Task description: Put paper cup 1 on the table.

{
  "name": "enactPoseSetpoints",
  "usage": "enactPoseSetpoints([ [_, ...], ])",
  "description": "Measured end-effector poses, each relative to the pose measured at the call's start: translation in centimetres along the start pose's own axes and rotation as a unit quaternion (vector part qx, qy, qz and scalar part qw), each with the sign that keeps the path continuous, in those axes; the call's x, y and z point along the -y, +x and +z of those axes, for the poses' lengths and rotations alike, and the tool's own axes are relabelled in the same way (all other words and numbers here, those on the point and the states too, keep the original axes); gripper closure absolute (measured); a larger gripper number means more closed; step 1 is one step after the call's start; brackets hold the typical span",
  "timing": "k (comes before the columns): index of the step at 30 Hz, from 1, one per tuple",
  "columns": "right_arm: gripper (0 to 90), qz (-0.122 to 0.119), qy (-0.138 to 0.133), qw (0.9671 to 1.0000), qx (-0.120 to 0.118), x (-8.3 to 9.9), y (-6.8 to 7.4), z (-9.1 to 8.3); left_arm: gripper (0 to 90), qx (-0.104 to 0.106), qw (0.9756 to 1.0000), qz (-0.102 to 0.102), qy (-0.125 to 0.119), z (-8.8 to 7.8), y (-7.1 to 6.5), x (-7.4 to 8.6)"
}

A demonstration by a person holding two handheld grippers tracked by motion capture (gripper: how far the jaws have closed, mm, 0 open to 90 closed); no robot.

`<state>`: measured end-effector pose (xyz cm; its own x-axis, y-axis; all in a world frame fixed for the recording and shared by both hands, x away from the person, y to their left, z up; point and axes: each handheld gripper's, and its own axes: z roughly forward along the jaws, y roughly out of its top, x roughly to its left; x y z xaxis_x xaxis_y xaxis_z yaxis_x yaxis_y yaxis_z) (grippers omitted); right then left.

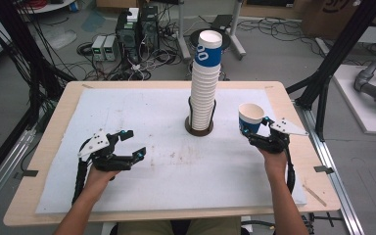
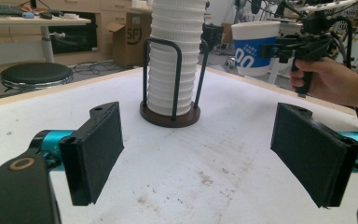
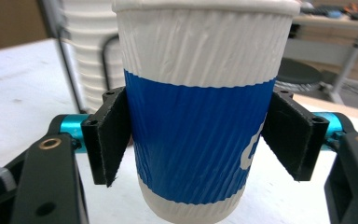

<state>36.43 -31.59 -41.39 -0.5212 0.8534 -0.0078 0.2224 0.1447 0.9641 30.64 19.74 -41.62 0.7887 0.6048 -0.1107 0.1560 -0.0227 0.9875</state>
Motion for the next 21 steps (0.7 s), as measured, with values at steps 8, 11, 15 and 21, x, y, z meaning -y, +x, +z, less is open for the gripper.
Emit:
enactPoseSetpoints([
  [8,27.9,0.018,0.033,0.9988,0.031,1.4,-0.8,2.1,16.7,0.002,1.0,-0.002,0.003,0.1,0.0,0.1],
  [11,27.8,0.027,0.047,0.9978,0.038,1.8,-1.1,2.7,16.7,0.002,1.0,-0.003,0.003,0.0,0.0,0.1],
  [15,27.5,0.031,0.076,0.9955,0.047,2.3,-1.4,3.1,16.8,0.003,1.0,-0.006,0.006,0.1,0.0,0.2],
  [21,26.9,0.031,0.101,0.9936,0.04,2.5,-1.7,3.1,17.0,0.003,1.0,-0.006,0.007,0.2,0.0,0.2],
])
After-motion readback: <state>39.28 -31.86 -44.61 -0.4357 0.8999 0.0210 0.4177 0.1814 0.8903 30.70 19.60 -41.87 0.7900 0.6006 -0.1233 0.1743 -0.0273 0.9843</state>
